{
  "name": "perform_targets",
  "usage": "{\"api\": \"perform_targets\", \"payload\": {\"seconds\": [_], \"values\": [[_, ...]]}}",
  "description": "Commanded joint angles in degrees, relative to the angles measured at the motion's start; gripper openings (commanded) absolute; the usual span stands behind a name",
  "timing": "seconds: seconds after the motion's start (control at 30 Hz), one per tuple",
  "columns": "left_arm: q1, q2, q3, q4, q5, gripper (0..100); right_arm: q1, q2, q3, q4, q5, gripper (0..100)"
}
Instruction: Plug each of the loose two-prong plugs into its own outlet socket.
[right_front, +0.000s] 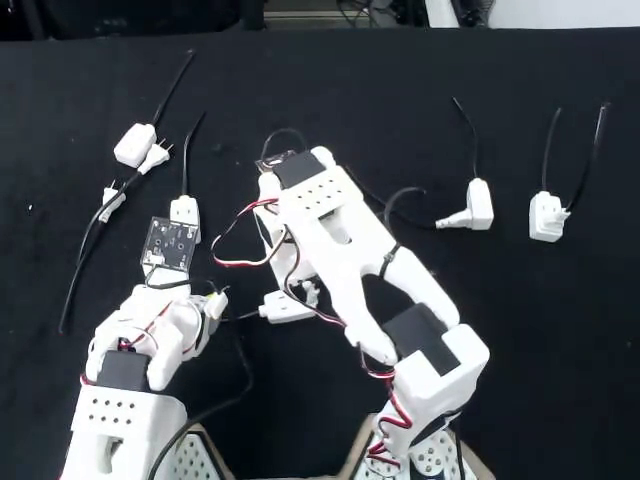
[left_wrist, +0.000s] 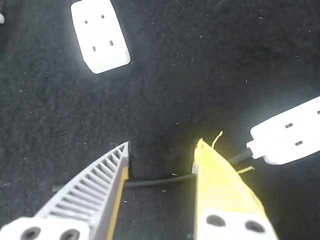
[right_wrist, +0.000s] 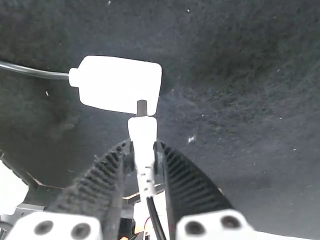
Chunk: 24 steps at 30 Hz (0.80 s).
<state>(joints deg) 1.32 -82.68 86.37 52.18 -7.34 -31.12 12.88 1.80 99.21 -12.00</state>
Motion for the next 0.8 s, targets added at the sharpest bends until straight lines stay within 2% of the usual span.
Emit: {"api": "perform_targets", "payload": {"seconds": [0.0, 0.33, 0.77], "values": [[-0.13, -0.62, -0.66, 0.35, 0.44, 21, -0.79, 0.40, -1.27, 0.79, -0.35, 1.1], [-0.22, -0.62, -0.75, 0.44, 0.44, 21, -0.62, 8.22, -5.58, 1.23, -0.62, 1.1], [-0.31, -0.62, -0.75, 0.44, 0.44, 21, -0.62, 8.84, -6.90, 1.32, -3.08, 1.1]]}}
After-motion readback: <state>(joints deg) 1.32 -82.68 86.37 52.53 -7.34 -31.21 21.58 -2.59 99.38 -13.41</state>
